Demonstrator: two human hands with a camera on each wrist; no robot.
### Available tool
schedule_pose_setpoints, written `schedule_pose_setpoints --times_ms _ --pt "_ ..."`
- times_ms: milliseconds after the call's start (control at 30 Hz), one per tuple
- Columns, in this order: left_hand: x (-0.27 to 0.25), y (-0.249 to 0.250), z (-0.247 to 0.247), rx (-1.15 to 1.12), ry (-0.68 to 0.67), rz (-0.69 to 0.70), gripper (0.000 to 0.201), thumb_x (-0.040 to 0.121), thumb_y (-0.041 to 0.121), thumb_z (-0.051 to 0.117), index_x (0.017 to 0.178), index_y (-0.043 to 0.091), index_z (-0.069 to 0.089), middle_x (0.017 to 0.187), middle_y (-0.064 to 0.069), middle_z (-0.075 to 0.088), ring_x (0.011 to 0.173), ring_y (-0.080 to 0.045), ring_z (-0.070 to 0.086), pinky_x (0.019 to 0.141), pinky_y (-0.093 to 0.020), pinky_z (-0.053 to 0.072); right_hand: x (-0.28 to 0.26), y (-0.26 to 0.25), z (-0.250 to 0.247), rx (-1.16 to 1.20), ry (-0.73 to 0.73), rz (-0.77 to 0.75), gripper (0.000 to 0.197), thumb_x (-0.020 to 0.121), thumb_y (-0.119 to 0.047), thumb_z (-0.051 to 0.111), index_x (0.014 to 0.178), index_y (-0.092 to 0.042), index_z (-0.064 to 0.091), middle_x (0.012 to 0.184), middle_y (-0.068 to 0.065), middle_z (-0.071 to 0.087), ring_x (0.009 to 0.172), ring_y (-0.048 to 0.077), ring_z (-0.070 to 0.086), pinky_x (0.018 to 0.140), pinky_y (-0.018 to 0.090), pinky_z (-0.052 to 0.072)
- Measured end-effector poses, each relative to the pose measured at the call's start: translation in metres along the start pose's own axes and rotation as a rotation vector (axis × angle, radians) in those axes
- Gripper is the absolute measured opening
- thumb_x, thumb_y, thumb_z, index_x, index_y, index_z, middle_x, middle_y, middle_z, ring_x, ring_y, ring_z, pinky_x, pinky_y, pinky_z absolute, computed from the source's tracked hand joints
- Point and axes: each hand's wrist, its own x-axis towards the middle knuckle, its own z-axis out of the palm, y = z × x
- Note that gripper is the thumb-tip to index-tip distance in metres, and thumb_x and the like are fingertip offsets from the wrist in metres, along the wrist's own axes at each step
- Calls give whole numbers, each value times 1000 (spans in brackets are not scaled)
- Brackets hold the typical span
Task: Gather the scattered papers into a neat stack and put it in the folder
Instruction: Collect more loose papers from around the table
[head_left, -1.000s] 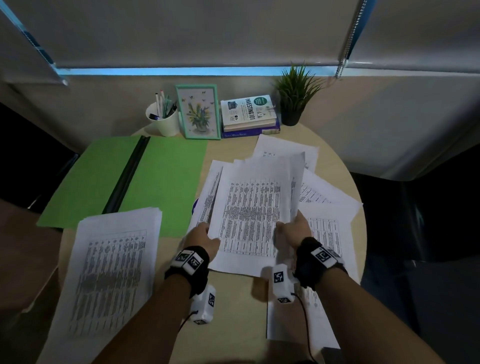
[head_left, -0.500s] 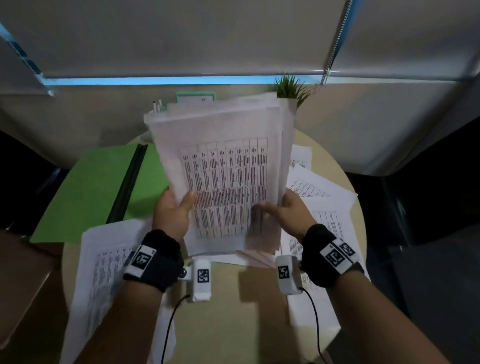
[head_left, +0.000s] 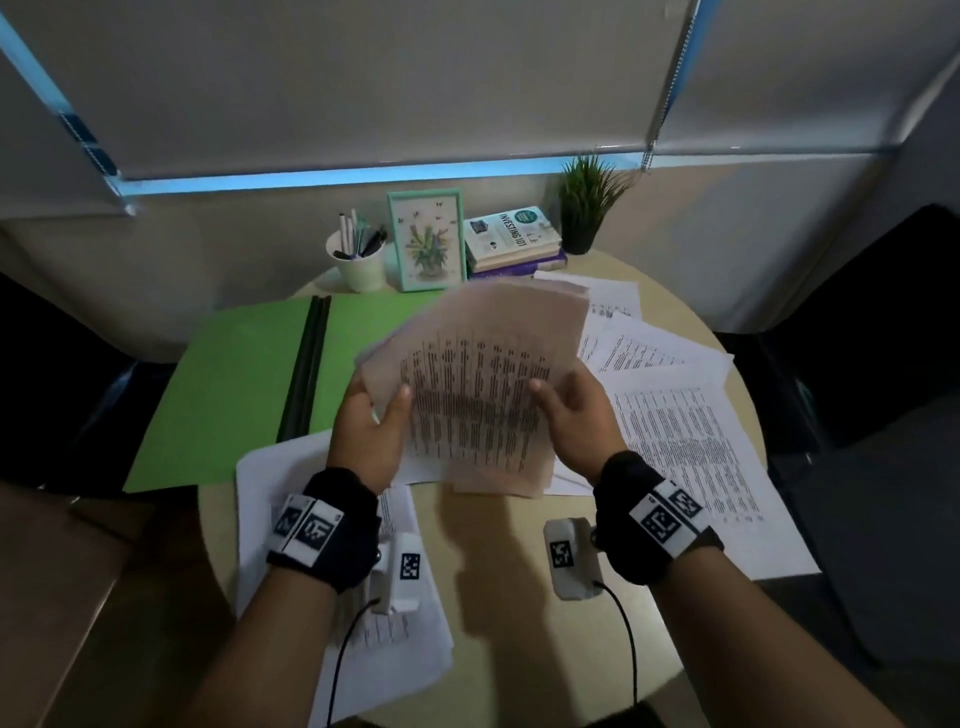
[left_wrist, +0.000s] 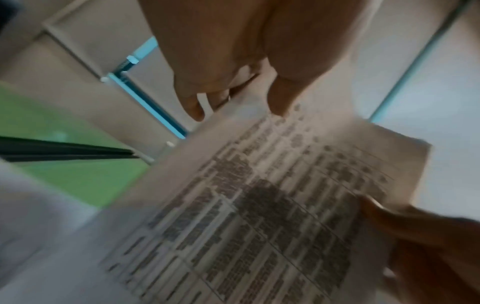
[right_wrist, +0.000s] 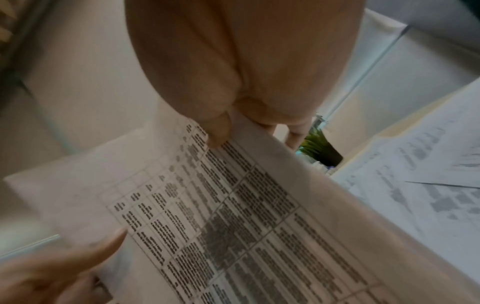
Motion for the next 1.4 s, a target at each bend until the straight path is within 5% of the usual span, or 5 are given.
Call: schedule_pose_setpoints --times_ms 233,433,733,1100,1400 --pt "-9 27 -11 -94 98 152 24 99 18 48 121 9 54 104 2 65 94 -4 61 64 -2 45 -8 -30 20 40 162 -174 24 97 -5 49 115 -21 53 108 -4 65 102 11 62 86 24 52" --pt "0 -32 0 191 -130 -37 31 99 31 45 126 16 50 114 -4 63 107 -27 60 92 -38 50 -12 29 34 -211 98 154 31 98 -24 52 127 -13 50 118 5 64 109 25 61 92 39 50" --pt "39 3 -35 195 36 -23 23 101 20 43 122 14 51 107 4 60 81 -2 56 66 -20 44 20 -20 48 -271 36 21 15 98 -17 51 111 -12 46 98 -2 63 87 20 62 72 31 52" --pt "-7 -99 -125 423 102 -425 37 97 20 47 134 16 50 134 -5 57 110 -25 58 89 -29 45 -7 23 146 -489 -384 171 48 97 -13 51 142 -9 35 127 18 59 99 32 59 78 33 47" --pt "-45 -154 -156 589 51 -614 23 91 27 59 91 4 61 82 -10 64 65 -21 56 57 -24 42 -55 73 190 -530 -348 336 38 96 -23 44 133 -14 42 105 14 68 82 30 64 69 35 52"
